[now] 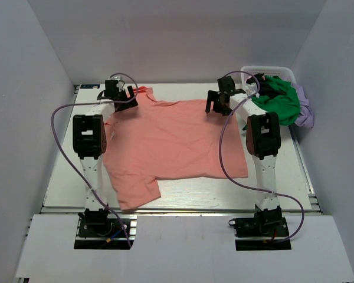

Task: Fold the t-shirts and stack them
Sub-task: Flatten out the tshirt

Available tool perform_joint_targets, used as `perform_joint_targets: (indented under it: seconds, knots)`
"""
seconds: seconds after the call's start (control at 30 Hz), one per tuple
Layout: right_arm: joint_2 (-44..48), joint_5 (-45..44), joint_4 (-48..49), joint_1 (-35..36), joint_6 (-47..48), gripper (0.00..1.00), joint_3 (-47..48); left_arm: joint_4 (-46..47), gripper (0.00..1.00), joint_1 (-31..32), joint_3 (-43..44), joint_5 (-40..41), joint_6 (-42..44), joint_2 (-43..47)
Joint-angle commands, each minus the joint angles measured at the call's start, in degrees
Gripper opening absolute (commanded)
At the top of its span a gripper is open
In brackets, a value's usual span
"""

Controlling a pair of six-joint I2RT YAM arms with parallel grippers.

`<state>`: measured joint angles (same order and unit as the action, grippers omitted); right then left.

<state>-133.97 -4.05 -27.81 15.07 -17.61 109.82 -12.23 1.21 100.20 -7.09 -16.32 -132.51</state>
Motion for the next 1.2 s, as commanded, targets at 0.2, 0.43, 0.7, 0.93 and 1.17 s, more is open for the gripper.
perform_joint_targets:
  seconds: [0.2, 0.43, 0.7, 0.93, 1.17]
  knots:
    - [-14.9, 6.24, -1.38, -1.44, -1.55, 0.9, 19.62, -11.07, 1.0, -0.25, 28.9, -2.21, 1.81, -20.59]
    - [-9.83, 11.09, 6.98, -1.62, 4.33, 0.9, 20.7, -4.12, 1.0, -0.25, 32.69, -3.98, 2.95, -17.8]
    - [15.61, 10.56, 7.68, 1.18, 13.03, 0.9, 2.88, -7.09, 1.0, -0.25, 11.92, -1.0, 4.1, 8.46]
    - [34.19, 6.7, 10.5, 4.52, 8.82, 0.9, -26.45, -20.51, 1.0, 0.81, -16.13, 9.03, -7.83, 33.96]
    - [52.66, 1.86, 11.99, 6.9, 0.92, 0.9, -48.81, -25.11, 1.0, 0.81, -44.63, 9.11, -18.13, 61.37]
